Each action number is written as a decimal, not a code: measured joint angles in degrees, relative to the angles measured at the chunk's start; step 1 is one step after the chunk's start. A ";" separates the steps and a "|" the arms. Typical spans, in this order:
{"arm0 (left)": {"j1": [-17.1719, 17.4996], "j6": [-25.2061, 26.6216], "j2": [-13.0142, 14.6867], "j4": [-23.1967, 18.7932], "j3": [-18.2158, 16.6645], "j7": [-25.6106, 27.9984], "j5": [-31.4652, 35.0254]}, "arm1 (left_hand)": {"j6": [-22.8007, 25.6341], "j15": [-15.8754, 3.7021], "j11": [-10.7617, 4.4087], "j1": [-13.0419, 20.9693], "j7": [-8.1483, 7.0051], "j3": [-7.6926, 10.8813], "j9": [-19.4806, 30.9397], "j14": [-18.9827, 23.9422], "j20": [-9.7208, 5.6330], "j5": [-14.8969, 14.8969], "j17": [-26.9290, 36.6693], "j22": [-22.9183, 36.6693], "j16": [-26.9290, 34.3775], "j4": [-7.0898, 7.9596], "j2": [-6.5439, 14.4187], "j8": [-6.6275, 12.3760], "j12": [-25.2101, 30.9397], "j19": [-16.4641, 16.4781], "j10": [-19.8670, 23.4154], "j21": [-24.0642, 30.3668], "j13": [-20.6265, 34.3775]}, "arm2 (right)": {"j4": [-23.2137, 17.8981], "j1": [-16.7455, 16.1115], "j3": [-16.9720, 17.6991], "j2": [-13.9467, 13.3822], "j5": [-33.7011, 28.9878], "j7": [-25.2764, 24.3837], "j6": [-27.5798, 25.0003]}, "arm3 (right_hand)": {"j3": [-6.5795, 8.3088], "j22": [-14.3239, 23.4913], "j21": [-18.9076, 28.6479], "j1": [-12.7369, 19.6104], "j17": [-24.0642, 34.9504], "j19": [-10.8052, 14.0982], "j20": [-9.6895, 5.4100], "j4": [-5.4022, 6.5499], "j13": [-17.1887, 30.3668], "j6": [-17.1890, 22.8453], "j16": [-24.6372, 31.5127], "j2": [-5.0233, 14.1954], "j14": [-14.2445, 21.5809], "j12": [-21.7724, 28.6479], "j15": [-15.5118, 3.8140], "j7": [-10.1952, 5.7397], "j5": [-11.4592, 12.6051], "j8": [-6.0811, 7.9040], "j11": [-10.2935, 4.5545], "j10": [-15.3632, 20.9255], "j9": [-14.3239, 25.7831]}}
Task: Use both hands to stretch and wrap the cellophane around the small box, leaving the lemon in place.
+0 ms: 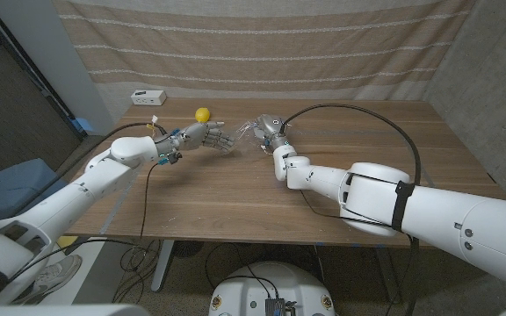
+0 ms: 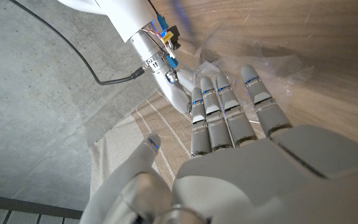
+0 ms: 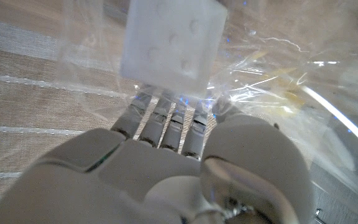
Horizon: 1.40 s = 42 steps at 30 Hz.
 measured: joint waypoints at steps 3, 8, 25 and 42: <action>0.77 -0.64 1.06 -1.59 -1.32 1.51 -0.01 | -1.19 0.32 0.77 1.67 -0.83 0.36 0.00 -0.32 -0.04 0.00 0.00 -0.25 -0.35 -1.61 -0.31 0.00 -0.22 0.04 -1.28 -0.30 0.05 | -0.43 -0.30 0.16 -0.63 -0.53 0.62 0.05 | -0.12 0.00 0.00 -0.38 -0.13 -0.09 0.09 -0.19 -0.23 -0.59 -0.01 -0.31 -0.46 -0.22 -0.08 0.00 0.00 0.00 -0.23 -0.65 0.00; 2.24 -0.91 3.56 -5.29 -3.55 2.28 -0.01 | -1.51 0.37 0.94 3.79 -1.24 1.03 0.00 -0.49 -0.15 -0.35 0.00 -0.25 -0.39 -4.08 -0.31 0.10 -0.15 0.14 -1.55 -0.30 0.14 | -0.63 -0.43 0.18 -0.88 -1.87 1.71 -0.13 | 0.33 -0.26 -0.45 1.78 -0.70 -0.08 0.08 -4.05 -0.27 -0.58 -0.01 -1.97 -0.49 -0.22 -0.11 0.00 0.00 0.30 -0.42 -1.21 0.00; 13.48 -7.12 6.84 -17.83 -14.18 26.96 14.85 | 9.89 -1.15 -0.64 8.12 -1.04 3.77 0.42 9.54 -2.81 0.00 0.14 0.18 1.44 -9.21 4.25 2.27 2.73 2.98 8.01 1.21 0.67 | -1.56 -1.72 0.91 -2.91 -3.80 2.96 0.69 | -1.58 -0.24 -3.67 -6.13 -1.87 -4.88 -0.33 -0.95 -0.77 -8.04 -3.64 -0.02 -8.47 -1.08 0.24 -1.30 0.00 -0.13 -0.59 -8.55 -0.08; 13.58 -12.73 2.34 -14.83 -14.01 35.83 17.66 | 9.89 -1.01 -0.63 7.95 -1.03 4.12 0.41 9.41 -2.50 0.00 0.14 0.44 1.00 -8.86 5.02 1.50 2.29 2.68 8.01 1.21 0.66 | -17.67 -4.06 1.38 -12.16 -8.97 15.75 -2.36 | -4.20 -0.53 -9.85 -16.00 -6.49 -12.45 -0.12 -0.97 -1.86 -19.24 -5.61 -2.50 -21.27 -0.18 0.28 -3.56 0.25 0.68 -1.34 -19.44 -0.43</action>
